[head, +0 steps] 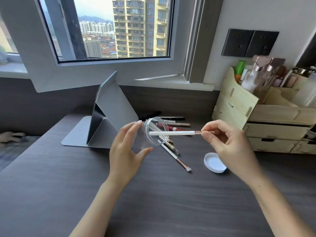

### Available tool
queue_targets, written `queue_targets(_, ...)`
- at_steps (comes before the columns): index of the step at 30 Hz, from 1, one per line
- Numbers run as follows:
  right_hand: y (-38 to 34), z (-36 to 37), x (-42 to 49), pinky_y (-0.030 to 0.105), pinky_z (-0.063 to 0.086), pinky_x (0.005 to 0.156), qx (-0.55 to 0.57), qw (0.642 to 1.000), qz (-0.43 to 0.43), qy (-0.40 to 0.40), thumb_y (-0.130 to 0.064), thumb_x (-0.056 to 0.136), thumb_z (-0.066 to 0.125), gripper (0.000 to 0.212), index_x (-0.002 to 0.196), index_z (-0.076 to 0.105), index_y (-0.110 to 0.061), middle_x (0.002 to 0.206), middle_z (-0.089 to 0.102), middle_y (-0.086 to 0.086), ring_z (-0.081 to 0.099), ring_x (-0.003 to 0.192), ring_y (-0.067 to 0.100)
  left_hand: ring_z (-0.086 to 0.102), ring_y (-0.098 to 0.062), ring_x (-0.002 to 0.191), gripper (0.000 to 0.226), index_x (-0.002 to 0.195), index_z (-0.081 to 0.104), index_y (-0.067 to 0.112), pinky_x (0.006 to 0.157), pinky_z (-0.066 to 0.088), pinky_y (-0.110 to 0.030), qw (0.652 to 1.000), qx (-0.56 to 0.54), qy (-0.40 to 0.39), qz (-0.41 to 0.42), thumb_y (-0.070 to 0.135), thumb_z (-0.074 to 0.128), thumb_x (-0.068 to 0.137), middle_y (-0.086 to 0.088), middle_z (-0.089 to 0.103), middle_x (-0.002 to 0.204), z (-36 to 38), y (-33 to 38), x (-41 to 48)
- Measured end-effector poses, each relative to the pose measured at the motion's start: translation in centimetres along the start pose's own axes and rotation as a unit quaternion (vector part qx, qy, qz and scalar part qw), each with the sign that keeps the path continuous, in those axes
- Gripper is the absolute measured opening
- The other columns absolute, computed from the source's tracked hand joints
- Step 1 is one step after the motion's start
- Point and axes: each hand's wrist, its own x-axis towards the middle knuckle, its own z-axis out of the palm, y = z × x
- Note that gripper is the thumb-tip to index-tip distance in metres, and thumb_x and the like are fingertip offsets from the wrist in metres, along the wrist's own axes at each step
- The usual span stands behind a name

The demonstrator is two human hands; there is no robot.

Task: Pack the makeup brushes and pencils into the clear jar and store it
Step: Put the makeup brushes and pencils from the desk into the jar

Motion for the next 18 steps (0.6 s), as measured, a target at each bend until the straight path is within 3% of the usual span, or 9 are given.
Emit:
queue_targets(2, -0.7, 0.3, -0.2, 0.005, 0.038, 0.061, -0.069, 0.996, -0.059, 0.002, -0.010, 0.084, 0.064, 0.008, 0.078, 0.066, -0.015, 0.069, 0.062, -0.011, 0.055, 0.067, 0.003, 0.051, -0.012, 0.114, 0.082, 0.128, 0.049, 0.020, 0.098, 0.036, -0.015, 1.000, 0.004, -0.001, 0.010, 0.015, 0.089, 0.056, 0.008, 0.051, 0.123, 0.1, -0.1, 0.0)
queue_targets(4, -0.9, 1.4, -0.1, 0.011, 0.038, 0.063, -0.115, 0.987, -0.113, -0.006, -0.012, 0.081, 0.062, 0.007, 0.080, 0.068, -0.012, 0.071, 0.061, -0.006, 0.053, 0.068, 0.006, 0.051, -0.013, 0.114, 0.080, 0.127, 0.050, 0.020, 0.099, 0.036, -0.016, 1.000, 0.014, -0.003, 0.027, 0.015, 0.089, 0.057, 0.006, 0.054, 0.123, 0.1, -0.1, -0.1)
queue_targets(7, -0.8, 3.9, -0.1, 0.022, 0.043, 0.069, -0.139, 0.974, -0.169, -0.053, -0.003, 0.081, 0.056, 0.017, 0.087, 0.072, -0.006, 0.079, 0.067, 0.005, 0.057, 0.077, 0.016, 0.049, -0.012, 0.118, 0.074, 0.127, 0.048, 0.020, 0.104, 0.040, -0.042, 0.998, 0.039, -0.010, 0.057, 0.021, 0.084, 0.063, 0.006, 0.055, 0.127, 0.4, 0.1, -0.4)
queue_targets(9, -0.6, 5.4, -0.3, 0.024, 0.043, 0.072, -0.143, 0.966, -0.200, -0.075, 0.003, 0.079, 0.055, 0.020, 0.092, 0.069, -0.003, 0.080, 0.069, 0.010, 0.057, 0.079, 0.017, 0.048, -0.010, 0.122, 0.068, 0.128, 0.046, 0.022, 0.107, 0.033, -0.051, 0.996, 0.057, -0.013, 0.074, 0.031, 0.077, 0.068, 0.005, 0.057, 0.128, 0.5, 0.1, -0.4)
queue_targets(14, -0.5, 6.4, -0.4, 0.012, 0.038, 0.064, -0.088, 0.980, -0.172, -0.048, -0.026, 0.082, 0.060, 0.017, 0.082, 0.062, -0.009, 0.069, 0.057, -0.006, 0.048, 0.069, 0.012, 0.051, -0.010, 0.120, 0.061, 0.126, 0.048, 0.021, 0.109, 0.028, -0.054, 0.992, 0.073, -0.004, 0.100, 0.046, 0.065, 0.073, 0.008, 0.057, 0.125, 0.7, 0.6, -0.5)
queue_targets(18, 0.5, 5.3, -0.5, 0.015, 0.041, 0.058, 0.038, 0.992, -0.067, 0.101, -0.025, 0.088, 0.051, 0.026, 0.073, 0.065, -0.010, 0.063, 0.061, -0.003, 0.056, 0.063, 0.012, 0.053, -0.008, 0.112, 0.069, 0.126, 0.048, 0.021, 0.109, 0.029, -0.049, 0.996, 0.063, 0.016, 0.065, 0.047, 0.072, 0.067, 0.014, 0.053, 0.121, 0.4, 0.9, -0.4)
